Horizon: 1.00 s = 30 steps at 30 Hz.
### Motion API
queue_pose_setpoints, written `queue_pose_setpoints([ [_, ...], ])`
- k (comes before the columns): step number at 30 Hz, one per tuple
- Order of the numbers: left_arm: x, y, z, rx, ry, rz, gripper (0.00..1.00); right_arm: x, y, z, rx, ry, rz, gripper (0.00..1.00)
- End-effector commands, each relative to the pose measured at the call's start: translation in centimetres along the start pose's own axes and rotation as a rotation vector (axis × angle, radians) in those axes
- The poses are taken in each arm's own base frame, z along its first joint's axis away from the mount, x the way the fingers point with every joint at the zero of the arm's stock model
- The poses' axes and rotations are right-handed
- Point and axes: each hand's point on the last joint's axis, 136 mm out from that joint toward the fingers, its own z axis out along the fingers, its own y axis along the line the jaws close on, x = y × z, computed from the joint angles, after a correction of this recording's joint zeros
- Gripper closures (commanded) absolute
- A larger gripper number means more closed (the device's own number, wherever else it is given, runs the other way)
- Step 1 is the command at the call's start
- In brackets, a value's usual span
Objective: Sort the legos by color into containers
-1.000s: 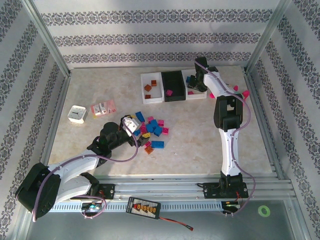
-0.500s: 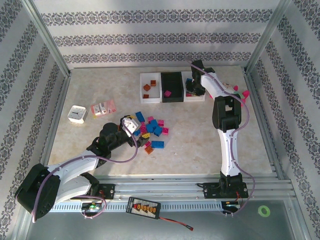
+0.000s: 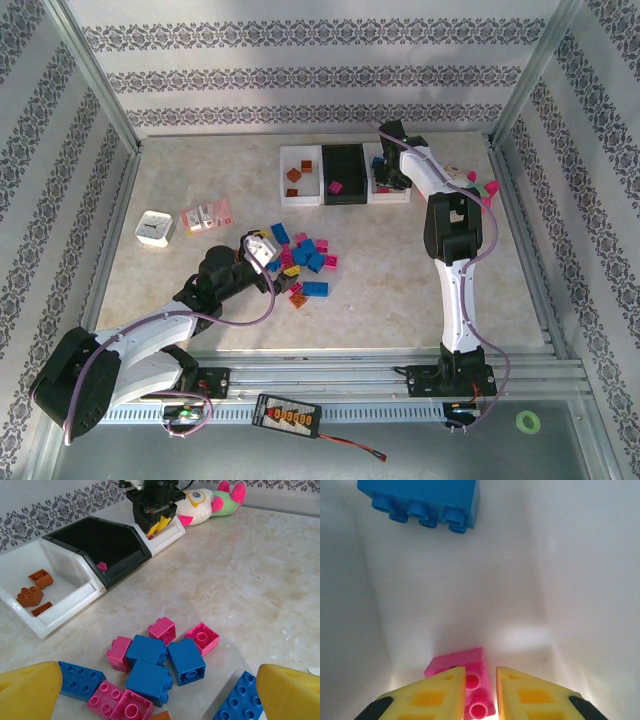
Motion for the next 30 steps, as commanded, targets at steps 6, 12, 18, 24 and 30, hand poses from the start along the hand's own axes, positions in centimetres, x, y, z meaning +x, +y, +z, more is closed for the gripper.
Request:
queue_pose_setpoints([
  [6, -0.6, -0.2, -0.2, -0.004, -0.045, 0.016, 0.01, -2.2, 1.5, -3.3, -0.061, -0.135, -0.008, 0.70],
  [12, -0.5, -0.2, -0.4, -0.005, -0.044, 0.015, 0.01, -0.4, 1.6, -2.8, -0.079, -0.066, -0.016, 0.60],
  [18, -0.6, -0.2, -0.3, -0.002, -0.045, 0.021, 0.01, 2.0, 1.0, -1.2, -0.073, 0.050, -0.005, 0.59],
  [24, -0.8, -0.3, -0.3, 0.002, -0.052, 0.016, 0.01, 3.4, 0.7, 0.2, -0.053, 0.138, -0.026, 0.62],
  [30, -0.8, -0.3, -0.2, 0.004, -0.052, 0.016, 0.01, 3.5, 0.3, 0.5, -0.017, 0.173, -0.053, 0.63],
])
